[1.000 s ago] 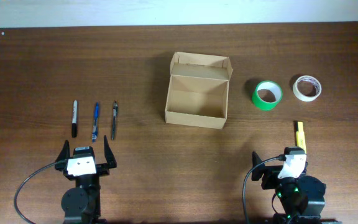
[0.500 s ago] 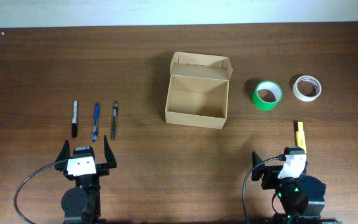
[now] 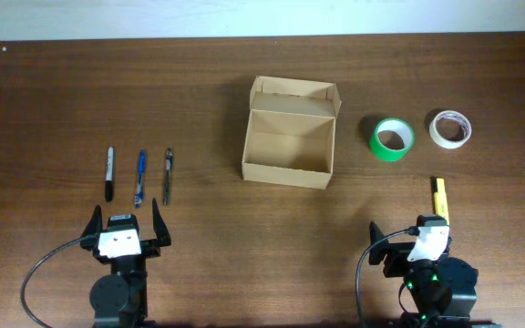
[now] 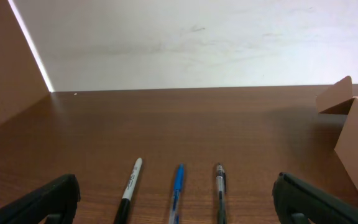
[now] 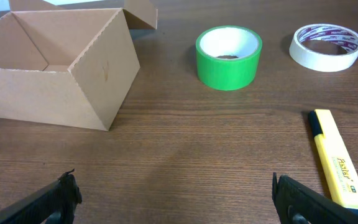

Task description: Pack container

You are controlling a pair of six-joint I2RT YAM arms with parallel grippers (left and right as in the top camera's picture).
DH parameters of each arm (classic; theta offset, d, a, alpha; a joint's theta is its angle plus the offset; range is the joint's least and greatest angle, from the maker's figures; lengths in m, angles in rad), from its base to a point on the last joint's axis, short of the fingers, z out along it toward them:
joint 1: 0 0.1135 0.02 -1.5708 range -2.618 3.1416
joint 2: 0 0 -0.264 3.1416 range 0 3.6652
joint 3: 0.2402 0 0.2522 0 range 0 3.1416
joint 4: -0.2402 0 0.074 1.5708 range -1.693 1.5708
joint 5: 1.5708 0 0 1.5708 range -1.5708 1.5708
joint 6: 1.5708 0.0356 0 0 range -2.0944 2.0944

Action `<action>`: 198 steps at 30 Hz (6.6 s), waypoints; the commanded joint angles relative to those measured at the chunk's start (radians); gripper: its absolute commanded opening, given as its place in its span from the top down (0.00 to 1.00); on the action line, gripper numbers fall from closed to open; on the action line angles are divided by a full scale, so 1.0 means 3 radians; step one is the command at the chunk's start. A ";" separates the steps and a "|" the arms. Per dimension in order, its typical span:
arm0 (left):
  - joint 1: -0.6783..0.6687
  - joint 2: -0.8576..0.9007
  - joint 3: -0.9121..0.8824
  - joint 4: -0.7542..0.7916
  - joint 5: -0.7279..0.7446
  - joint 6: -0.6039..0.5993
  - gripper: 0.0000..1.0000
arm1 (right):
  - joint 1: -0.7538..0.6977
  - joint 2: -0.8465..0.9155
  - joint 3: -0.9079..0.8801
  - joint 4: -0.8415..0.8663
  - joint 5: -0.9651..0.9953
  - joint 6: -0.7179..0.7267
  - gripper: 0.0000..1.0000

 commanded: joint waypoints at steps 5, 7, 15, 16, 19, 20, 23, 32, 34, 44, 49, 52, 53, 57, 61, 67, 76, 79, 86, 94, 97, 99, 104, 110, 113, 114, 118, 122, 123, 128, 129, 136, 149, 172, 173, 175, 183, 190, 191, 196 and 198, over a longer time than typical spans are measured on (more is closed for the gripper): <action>0.0019 -0.0029 -0.0011 -0.0004 -0.0036 0.0039 0.00 | -0.0025 -0.0033 -0.0020 0.0003 -0.0017 0.0005 0.01; 0.0019 -0.0029 -0.0011 -0.0003 -0.0036 0.0039 0.00 | -0.0025 -0.0033 -0.0020 0.0003 -0.0017 0.0005 0.01; 0.0019 -0.0029 -0.0011 -0.0005 0.0210 0.0038 0.01 | -0.0025 -0.0032 -0.0017 0.0001 -0.0099 0.0011 0.01; 0.0019 -0.0028 -0.0010 -0.0009 0.0261 0.0039 0.01 | -0.0025 -0.0031 -0.0018 0.0053 -0.0181 0.0066 0.01; 0.0019 -0.0017 0.0058 -0.0057 0.0458 0.0036 0.01 | -0.0025 -0.0029 -0.0003 0.0259 -0.0338 0.0373 0.01; 0.0019 0.0013 0.0132 -0.0151 0.0451 0.0006 0.00 | -0.0025 -0.0015 0.0025 0.0341 -0.0341 0.0525 0.01; 0.0020 0.0359 0.0497 -0.0510 0.0239 0.0004 0.01 | -0.0025 0.0198 0.0256 0.0582 -0.0319 0.0581 0.01; 0.0168 0.2735 0.2097 -0.0605 0.0229 0.0039 0.01 | -0.0025 0.2247 0.1999 -0.0081 0.0001 0.0083 0.01; 0.0276 0.3470 0.2745 -0.0834 0.0338 0.0043 0.01 | -0.0025 0.2917 0.2801 -0.0624 -0.0036 0.0027 0.01; 0.0629 0.5357 0.4556 -0.1658 0.1129 0.0039 0.01 | -0.0029 0.4631 0.4664 -0.1461 0.0149 0.0263 0.01; 0.0629 0.5633 0.4596 -0.1714 0.1128 0.0039 0.01 | -0.0146 0.5437 0.5088 -0.1666 0.0285 0.0472 0.07; 0.0629 0.5667 0.4596 -0.1720 0.1128 0.0041 0.01 | -0.0298 0.5824 0.5146 -0.1653 0.0276 0.0496 0.09; 0.0629 0.5667 0.4596 -0.1720 0.1128 0.0041 0.01 | -0.0370 0.5980 0.5145 -0.1653 0.0247 0.0497 0.09; 0.0629 0.5667 0.4596 -0.1720 0.1128 0.0041 0.01 | -0.0487 0.6338 0.5145 -0.1612 0.0252 0.0519 0.09; 0.0629 0.5667 0.4596 -0.1722 0.1128 0.0041 0.01 | -0.0551 0.6597 0.5145 -0.1446 0.0261 0.0530 0.09; 0.0629 0.5667 0.4596 -0.1720 0.1128 0.0041 0.01 | -0.0534 0.6944 0.5145 -0.1254 0.0261 0.0684 0.15; 0.0629 0.5667 0.4594 -0.1720 0.1128 0.0041 0.00 | -0.0415 0.7304 0.5141 -0.1383 0.0278 0.0656 0.25; 0.0629 0.5667 0.4596 -0.1720 0.1127 0.0039 0.01 | -0.0378 0.7336 0.5141 -0.1353 0.0289 0.0656 0.39; 0.0629 0.5667 0.4594 -0.1722 0.1128 0.0039 0.01 | -0.0374 0.7338 0.5141 -0.1245 0.0301 0.0657 0.80; 0.0629 0.5667 0.4596 -0.1720 0.1128 0.0041 0.01 | -0.0373 0.7279 0.5350 -0.1431 0.0273 0.0654 0.96; 0.0629 0.5667 0.4594 -0.1720 0.1128 0.0041 0.01 | -0.0331 0.7141 0.5716 -0.1672 0.0118 0.0440 0.96; 0.0629 0.5667 0.4596 -0.1720 0.1128 0.0041 0.01 | -0.0256 0.7037 0.6036 -0.1882 0.0015 0.0275 0.96; 0.0629 0.5667 0.4594 -0.1720 0.1127 0.0039 0.01 | 0.0164 0.6847 0.6869 -0.2374 -0.0191 -0.0281 0.96; 0.0629 0.5667 0.4594 -0.1720 0.1128 0.0041 0.01 | 0.0941 0.6846 0.7232 -0.2668 -0.0151 -0.1087 0.96; 0.0629 0.5667 0.4594 -0.1720 0.1128 0.0039 0.01 | 0.1265 0.6878 0.7131 -0.2668 -0.0097 -0.1492 0.96; 0.0629 0.5667 0.4596 -0.1720 0.1128 0.0041 0.01 | 0.1353 0.6892 0.7102 -0.2669 -0.0034 -0.1568 0.96; 0.0629 0.5667 0.4594 -0.1722 0.1128 0.0041 0.01 | 0.1637 0.6971 0.6963 -0.2586 0.0319 -0.1619 0.96; 0.0629 0.5667 0.4596 -0.1720 0.1128 0.0039 0.01 | 0.1754 0.7067 0.6828 -0.2405 0.0375 -0.1616 0.96; 0.0629 0.5667 0.4596 -0.1720 0.1128 0.0039 0.01 | 0.1764 0.7112 0.6790 -0.2346 0.0375 -0.1615 0.96; 0.0631 0.5667 0.4596 -0.1722 0.1128 0.0039 0.01 | 0.1765 0.7233 0.6629 -0.2174 0.0364 -0.1615 0.96; 0.0629 0.5667 0.4594 -0.1720 0.1128 0.0039 0.01 | 0.1765 0.7281 0.6610 -0.2166 0.0347 -0.1615 0.96; 0.0631 0.5667 0.4594 -0.1720 0.1128 0.0041 0.01 | 0.1765 0.7663 0.6608 -0.2066 0.0348 -0.1567 0.96; 0.0629 0.5667 0.4596 -0.1722 0.1128 0.0041 0.01 | 0.1761 0.7963 0.6608 -0.1891 0.0366 -0.1517 0.91; 0.0629 0.5667 0.4594 -0.1720 0.1127 0.0041 0.01 | 0.1312 0.6189 0.7134 -0.2369 0.0717 -0.0805 0.38; 0.0629 0.5667 0.4594 -0.1722 0.1128 0.0041 0.01 | 0.1162 0.6130 0.7134 -0.2366 0.0717 -0.0721 0.38; 0.0629 0.5667 0.4596 -0.1720 0.1128 0.0041 0.01 | 0.0802 0.6093 0.7134 -0.2401 0.0724 -0.0445 0.37; 0.0629 0.5667 0.4594 -0.1722 0.1128 0.0041 0.00 | -0.0498 0.6513 0.6888 -0.2651 0.0474 0.0385 0.37; 0.0629 0.5667 0.4594 -0.1720 0.1128 0.0039 0.01 | -0.1066 0.7115 0.6549 -0.2508 0.0284 0.0444 0.37; 0.0629 0.5667 0.4594 -0.1722 0.1128 0.0039 0.01 | -0.1115 0.7207 0.6514 -0.2463 0.0284 0.0443 0.37; 0.0629 0.5667 0.4596 -0.1722 0.1128 0.0041 0.01 | -0.1233 0.7499 0.6388 -0.2327 0.0284 0.0441 0.37; 0.0629 0.5667 0.4594 -0.1722 0.1128 0.0039 0.01 | -0.1233 0.7566 0.6340 -0.2262 0.0284 0.0432 0.37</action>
